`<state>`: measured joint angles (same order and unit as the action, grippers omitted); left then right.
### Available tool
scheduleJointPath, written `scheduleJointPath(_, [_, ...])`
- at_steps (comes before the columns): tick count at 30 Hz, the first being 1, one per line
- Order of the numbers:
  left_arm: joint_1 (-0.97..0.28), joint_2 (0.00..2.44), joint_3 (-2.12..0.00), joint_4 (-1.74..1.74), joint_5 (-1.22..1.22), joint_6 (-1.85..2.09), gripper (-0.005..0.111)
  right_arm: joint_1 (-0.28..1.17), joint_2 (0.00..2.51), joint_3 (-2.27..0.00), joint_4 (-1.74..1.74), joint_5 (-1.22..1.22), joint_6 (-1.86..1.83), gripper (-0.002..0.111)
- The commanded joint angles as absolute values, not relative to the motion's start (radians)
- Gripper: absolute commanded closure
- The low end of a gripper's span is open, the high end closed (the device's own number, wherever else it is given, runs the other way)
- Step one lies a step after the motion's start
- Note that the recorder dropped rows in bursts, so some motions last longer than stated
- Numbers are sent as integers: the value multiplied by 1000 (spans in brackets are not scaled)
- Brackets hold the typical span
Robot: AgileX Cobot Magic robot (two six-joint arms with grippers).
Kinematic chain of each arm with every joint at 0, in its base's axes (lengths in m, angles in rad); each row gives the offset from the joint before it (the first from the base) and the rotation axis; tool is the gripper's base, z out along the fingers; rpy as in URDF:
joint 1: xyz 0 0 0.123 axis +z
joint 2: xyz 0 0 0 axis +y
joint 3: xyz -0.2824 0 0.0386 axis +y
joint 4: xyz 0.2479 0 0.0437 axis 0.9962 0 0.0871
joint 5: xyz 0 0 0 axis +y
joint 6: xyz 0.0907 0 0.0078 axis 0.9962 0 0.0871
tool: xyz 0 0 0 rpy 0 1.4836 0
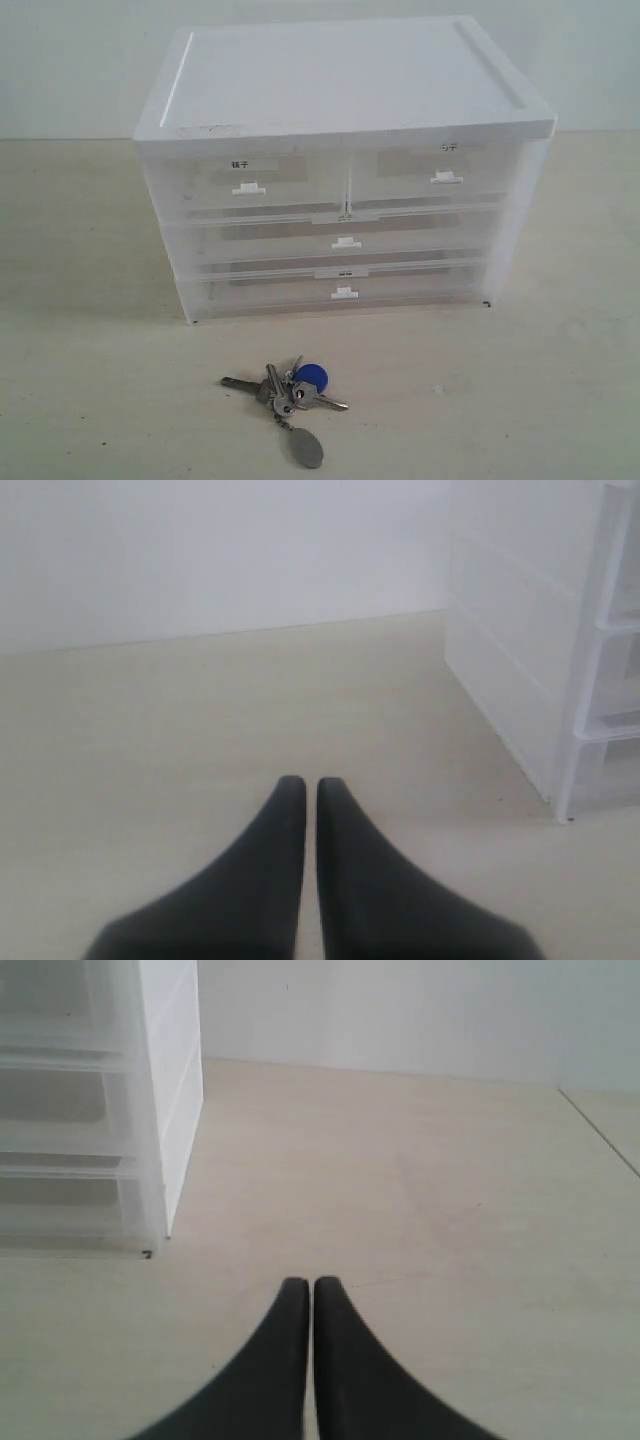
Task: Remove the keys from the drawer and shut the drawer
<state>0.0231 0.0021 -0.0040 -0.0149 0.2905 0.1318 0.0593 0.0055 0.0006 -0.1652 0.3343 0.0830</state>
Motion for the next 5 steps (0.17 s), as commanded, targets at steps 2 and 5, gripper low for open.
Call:
scheduleJointPath(2, [26, 0, 0, -10, 289, 136, 102, 58, 0, 0, -169, 333, 79, 108])
scheduleJointPath(5, [26, 0, 0, -10, 289, 136, 102, 58, 0, 0, -169, 333, 79, 108])
